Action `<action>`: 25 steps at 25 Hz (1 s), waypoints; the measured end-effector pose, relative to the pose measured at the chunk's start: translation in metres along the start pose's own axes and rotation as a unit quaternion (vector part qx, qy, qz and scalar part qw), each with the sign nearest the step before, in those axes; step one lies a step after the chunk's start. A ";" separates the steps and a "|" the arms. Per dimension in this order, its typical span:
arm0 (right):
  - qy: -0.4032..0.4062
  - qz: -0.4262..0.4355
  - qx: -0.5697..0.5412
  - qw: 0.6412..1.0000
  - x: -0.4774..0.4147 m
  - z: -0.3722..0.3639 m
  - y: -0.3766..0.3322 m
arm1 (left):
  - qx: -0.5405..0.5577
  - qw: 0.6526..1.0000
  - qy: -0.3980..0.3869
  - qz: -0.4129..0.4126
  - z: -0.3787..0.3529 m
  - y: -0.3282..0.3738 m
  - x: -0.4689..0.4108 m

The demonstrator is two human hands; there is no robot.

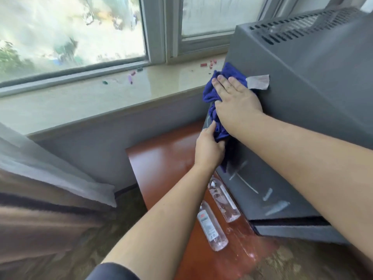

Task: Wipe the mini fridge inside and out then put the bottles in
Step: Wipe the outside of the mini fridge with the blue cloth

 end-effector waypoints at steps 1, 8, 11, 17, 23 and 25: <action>-0.005 0.004 0.000 1.000 -0.013 0.001 0.001 | -0.008 1.000 -0.007 0.005 0.005 -0.001 -0.013; -0.016 0.012 0.008 1.000 -0.043 -0.007 -0.007 | 0.015 0.998 -0.037 0.042 0.006 -0.017 -0.041; -0.013 0.011 0.001 1.000 -0.031 -0.011 -0.012 | 0.019 0.998 -0.040 0.038 0.000 -0.021 -0.032; -0.032 0.017 -0.020 0.999 0.051 -0.045 -0.050 | -0.015 0.993 -0.106 0.042 -0.049 -0.049 0.045; -0.025 0.018 -0.042 0.999 0.168 -0.086 -0.087 | -0.009 0.990 -0.134 0.052 -0.115 -0.071 0.163; -0.017 0.012 -0.046 0.999 0.208 -0.102 -0.100 | -0.014 0.989 -0.139 0.057 -0.134 -0.079 0.203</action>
Point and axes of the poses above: each hand's wrist, its own x-axis away from the middle knuckle, its own z-axis out of the back of the hand, y = z × x, the point moved 3 cm from there along -x, towards the middle knuckle, and after that the axes turned 15 degrees about z, right-handed, at the moved point
